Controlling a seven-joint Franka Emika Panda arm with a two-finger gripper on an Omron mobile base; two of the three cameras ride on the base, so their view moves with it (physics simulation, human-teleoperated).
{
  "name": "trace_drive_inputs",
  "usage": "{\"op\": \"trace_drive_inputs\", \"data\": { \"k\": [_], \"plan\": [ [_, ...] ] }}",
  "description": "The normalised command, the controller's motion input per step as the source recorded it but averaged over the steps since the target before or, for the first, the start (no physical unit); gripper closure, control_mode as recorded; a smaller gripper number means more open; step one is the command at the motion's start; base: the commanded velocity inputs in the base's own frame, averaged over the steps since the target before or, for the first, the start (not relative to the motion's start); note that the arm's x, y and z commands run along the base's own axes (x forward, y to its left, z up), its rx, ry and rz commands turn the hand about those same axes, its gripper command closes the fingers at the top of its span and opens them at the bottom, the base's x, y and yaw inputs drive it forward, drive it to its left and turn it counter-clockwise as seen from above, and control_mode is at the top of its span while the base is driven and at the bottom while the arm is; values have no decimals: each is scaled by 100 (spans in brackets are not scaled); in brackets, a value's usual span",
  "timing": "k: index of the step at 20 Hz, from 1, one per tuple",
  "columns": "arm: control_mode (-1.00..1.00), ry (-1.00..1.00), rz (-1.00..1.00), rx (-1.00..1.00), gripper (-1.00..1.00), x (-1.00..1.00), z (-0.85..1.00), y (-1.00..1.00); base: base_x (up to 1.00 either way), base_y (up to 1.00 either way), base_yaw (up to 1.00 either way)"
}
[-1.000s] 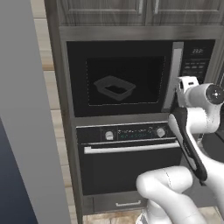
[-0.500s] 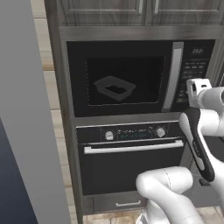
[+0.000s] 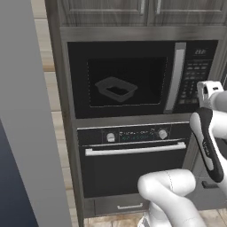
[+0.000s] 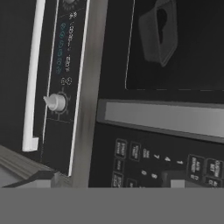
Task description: Place the tupperware containing the steak and eggplant meal in the microwave. Close the microwave door and press the start button to reheat the meal.
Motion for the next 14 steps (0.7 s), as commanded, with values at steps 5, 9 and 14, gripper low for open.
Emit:
{"op": "trace_drive_inputs", "data": {
  "k": [5,9,14],
  "plan": [
    [-100,0,0,0,100,0,-13,0,0,0,0],
    [-100,0,2,0,100,4,-10,0,0,0,0],
    [-100,0,3,5,100,16,-6,-1,0,0,0]
  ]
}}
